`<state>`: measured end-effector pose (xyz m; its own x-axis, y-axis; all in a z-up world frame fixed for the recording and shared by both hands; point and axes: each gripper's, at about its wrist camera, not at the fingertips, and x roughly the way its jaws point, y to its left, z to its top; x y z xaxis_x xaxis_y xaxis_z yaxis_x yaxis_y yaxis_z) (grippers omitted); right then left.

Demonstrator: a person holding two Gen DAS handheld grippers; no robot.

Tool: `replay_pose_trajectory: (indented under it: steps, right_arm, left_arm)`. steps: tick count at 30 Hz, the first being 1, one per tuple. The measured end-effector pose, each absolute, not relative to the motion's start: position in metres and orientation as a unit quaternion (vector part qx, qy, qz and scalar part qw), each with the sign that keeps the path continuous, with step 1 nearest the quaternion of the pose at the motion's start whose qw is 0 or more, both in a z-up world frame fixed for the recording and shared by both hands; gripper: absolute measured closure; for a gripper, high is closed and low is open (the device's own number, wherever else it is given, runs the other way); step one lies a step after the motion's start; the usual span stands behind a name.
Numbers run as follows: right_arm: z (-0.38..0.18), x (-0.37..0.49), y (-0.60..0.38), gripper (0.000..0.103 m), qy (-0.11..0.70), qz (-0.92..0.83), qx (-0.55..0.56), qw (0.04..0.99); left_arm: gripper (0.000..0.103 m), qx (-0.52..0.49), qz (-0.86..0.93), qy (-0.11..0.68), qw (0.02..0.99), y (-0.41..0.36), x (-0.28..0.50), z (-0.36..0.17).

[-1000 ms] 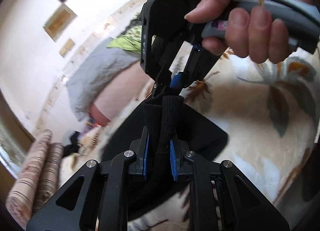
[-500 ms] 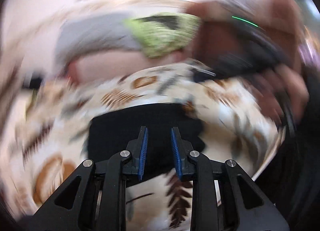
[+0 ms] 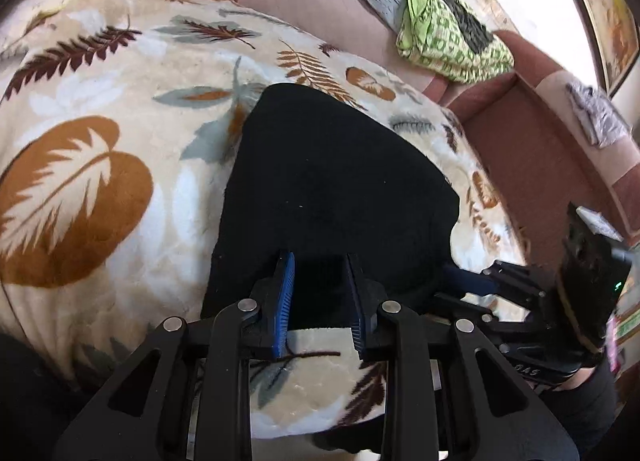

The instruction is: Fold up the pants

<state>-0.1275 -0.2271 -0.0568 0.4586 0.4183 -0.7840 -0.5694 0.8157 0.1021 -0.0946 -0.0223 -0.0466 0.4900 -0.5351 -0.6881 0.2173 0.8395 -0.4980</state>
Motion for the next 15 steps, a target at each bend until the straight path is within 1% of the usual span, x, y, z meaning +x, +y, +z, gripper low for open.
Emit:
replay_pose_trajectory:
  steps: [4, 7, 9, 13, 15]
  right_arm:
    - [-0.06, -0.124, -0.235, 0.075, 0.437, 0.3, -0.063, 0.846]
    - [-0.05, -0.128, -0.24, 0.075, 0.434, 0.311, -0.051, 0.844]
    - [-0.039, -0.135, -0.242, 0.075, 0.42, 0.306, -0.051, 0.853]
    - [-0.01, -0.144, -0.258, 0.074, 0.353, 0.316, 0.01, 0.881]
    - [-0.009, -0.142, -0.26, 0.073, 0.351, 0.304, 0.021, 0.885]
  left_arm:
    - [0.079, -0.16, -0.219, 0.449, 0.851, -0.026, -0.097, -0.048]
    - [0.079, -0.165, -0.22, 0.45, 0.85, -0.024, -0.093, -0.049]
    - [0.079, -0.167, -0.218, 0.45, 0.85, -0.023, -0.095, -0.049]
    - [0.079, -0.167, -0.215, 0.45, 0.851, -0.021, -0.093, -0.05]
    - [0.079, -0.169, -0.213, 0.449, 0.851, -0.022, -0.092, -0.05]
